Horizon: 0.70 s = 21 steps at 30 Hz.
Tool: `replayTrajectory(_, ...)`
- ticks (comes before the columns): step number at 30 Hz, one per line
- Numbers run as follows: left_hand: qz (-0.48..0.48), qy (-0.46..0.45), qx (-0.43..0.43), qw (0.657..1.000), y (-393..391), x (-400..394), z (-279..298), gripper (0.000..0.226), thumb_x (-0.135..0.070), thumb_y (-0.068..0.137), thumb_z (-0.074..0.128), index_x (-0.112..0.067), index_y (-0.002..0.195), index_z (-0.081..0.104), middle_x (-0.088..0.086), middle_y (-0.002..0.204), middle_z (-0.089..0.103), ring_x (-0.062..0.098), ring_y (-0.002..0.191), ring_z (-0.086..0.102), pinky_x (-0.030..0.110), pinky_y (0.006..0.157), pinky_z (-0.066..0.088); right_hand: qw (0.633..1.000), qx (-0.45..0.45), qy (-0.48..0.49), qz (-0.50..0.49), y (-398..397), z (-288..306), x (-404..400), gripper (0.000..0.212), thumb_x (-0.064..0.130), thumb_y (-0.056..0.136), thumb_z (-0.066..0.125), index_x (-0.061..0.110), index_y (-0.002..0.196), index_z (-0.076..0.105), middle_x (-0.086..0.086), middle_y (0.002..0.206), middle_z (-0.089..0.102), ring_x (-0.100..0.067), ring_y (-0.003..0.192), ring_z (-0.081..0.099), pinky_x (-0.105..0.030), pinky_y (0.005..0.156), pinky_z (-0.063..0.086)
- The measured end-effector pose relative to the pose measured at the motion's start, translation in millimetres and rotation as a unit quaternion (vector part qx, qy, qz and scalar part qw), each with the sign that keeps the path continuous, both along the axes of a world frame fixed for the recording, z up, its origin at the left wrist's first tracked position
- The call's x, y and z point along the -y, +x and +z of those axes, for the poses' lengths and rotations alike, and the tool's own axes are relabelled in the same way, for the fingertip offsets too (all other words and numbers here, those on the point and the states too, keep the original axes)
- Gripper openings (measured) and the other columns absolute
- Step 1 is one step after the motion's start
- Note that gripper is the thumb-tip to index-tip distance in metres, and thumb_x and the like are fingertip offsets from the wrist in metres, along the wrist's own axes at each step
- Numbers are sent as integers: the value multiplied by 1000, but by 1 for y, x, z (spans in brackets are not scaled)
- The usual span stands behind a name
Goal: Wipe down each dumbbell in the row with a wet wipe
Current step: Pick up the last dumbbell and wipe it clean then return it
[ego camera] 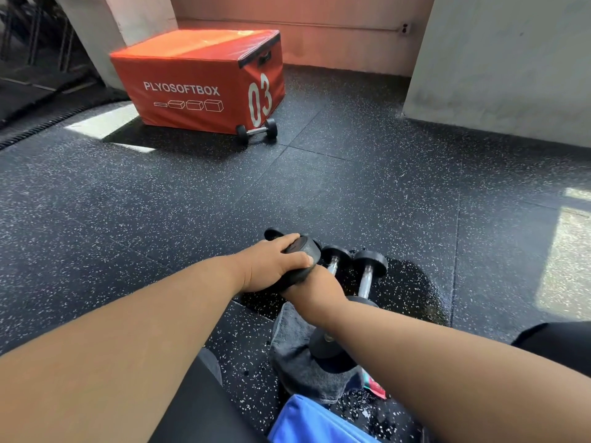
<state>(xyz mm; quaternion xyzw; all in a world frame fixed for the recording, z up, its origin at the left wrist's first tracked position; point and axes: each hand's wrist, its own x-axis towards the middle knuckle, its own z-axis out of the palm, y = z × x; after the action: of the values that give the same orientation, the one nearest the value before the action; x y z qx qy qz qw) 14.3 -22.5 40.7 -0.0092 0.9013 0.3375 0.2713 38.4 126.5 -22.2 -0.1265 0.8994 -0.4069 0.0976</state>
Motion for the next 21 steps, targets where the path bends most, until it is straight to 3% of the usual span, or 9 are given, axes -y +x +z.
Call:
replayTrajectory(1,0,2,-3,1000,1,2,1,110,-89,62,58,-50,163,35,3,153,56,25,132,57,47,120,40,998,47,-35,20,-2,1,-5,5,23,92,72,21,88,69,7,67,61,-13,63,54,-29,58,39)
replayTrajectory(3,4,13,-6,1000,5,4,5,109,-84,64,58,-43,163,39,0,152,57,21,131,57,42,119,40,986,140,-82,45,-6,6,-15,6,20,88,72,17,91,68,10,62,56,-7,54,48,-27,55,41)
replayTrajectory(5,11,23,-7,1000,10,3,11,82,-72,78,62,-40,153,50,-1,141,60,20,125,58,39,113,42,975,201,-70,69,-11,6,-26,10,20,90,69,14,97,64,3,67,54,-11,55,48,-25,51,40)
replayTrajectory(9,37,18,0,999,13,4,16,34,-64,80,54,-48,110,53,-2,123,59,28,128,60,45,116,41,966,233,-81,78,-11,4,-32,23,32,96,72,17,84,59,-3,65,53,-16,52,47,-27,49,37)
replayTrajectory(12,33,43,8,998,12,5,14,16,-51,100,62,-48,91,50,-12,102,58,23,116,58,33,102,44,978,185,-66,71,-12,2,-20,27,39,95,69,23,77,57,7,60,52,-15,54,46,-30,56,39)
replayTrajectory(15,18,41,11,999,15,3,18,18,-39,109,54,-49,95,50,-20,96,53,16,108,53,14,82,37,981,162,-78,67,-12,2,-12,20,37,91,70,24,80,60,10,63,52,-13,60,46,-31,60,39)
replayTrajectory(17,29,28,2,999,15,4,19,7,-41,109,55,-46,113,53,-13,106,57,17,112,54,19,85,40,972,199,-111,53,-12,3,-10,18,33,83,72,17,86,66,4,66,52,-18,64,45,-33,62,38)
replayTrajectory(19,25,29,5,999,15,3,15,47,-57,99,61,-44,143,51,-7,125,58,19,120,56,32,96,44,955,262,-133,39,-17,1,-12,21,29,73,75,11,80,69,-6,65,50,-26,63,43,-46,63,44)
replayTrajectory(21,16,20,1,1000,14,3,11,93,-77,74,59,-45,159,43,-5,142,58,21,128,57,40,112,42,935,321,-144,53,-24,-5,-17,19,22,68,80,6,74,72,-13,58,53,-32,60,46,-72,87,54)
